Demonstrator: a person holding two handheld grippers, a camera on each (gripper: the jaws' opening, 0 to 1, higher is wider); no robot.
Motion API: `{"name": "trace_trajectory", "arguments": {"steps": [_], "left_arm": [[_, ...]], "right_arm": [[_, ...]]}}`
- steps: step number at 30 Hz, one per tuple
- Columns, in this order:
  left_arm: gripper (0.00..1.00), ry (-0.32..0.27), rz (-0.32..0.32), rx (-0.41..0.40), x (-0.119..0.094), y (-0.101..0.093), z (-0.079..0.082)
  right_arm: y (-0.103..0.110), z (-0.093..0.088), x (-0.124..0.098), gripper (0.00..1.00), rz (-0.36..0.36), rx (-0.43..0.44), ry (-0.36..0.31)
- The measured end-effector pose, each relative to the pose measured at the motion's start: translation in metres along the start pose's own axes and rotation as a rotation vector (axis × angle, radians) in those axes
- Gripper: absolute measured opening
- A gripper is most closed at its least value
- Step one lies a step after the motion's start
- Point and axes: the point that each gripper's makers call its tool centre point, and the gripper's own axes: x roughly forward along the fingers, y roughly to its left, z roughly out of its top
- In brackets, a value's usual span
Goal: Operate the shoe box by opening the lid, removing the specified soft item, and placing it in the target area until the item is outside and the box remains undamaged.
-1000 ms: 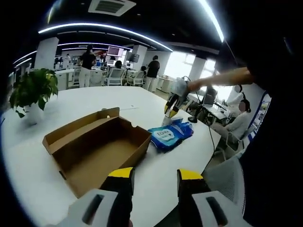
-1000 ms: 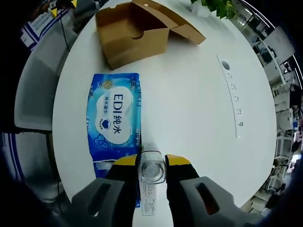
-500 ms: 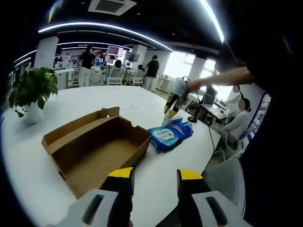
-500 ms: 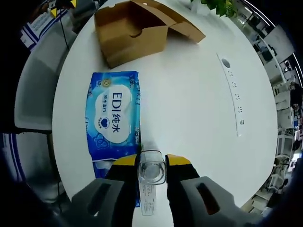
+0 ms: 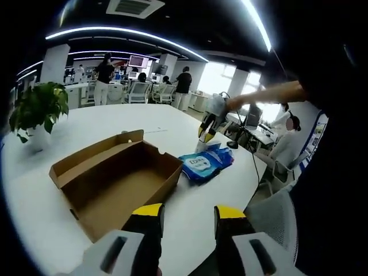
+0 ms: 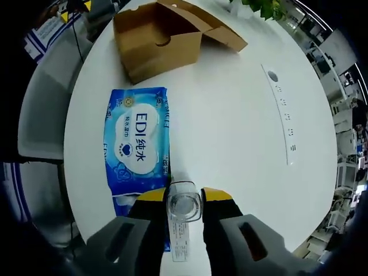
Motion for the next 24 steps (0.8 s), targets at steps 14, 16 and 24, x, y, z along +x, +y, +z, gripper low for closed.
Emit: {"name": "trace_trajectory", "arguments": {"steps": [14, 16, 24], "left_arm": [[0.35, -0.006, -0.009, 0.012, -0.001, -0.001, 0.004], [0.35, -0.010, -0.012, 0.012, 0.000, -0.001, 0.006], [0.35, -0.029, -0.039, 0.011, 0.009, -0.005, 0.013]], "right_arm": [[0.008, -0.002, -0.015, 0.28, -0.012, 0.022, -0.009], [0.006, -0.005, -0.020, 0.29, -0.023, 0.037, -0.018], [-0.002, -0.012, -0.048, 0.33, -0.115, 0.178, -0.125]]}}
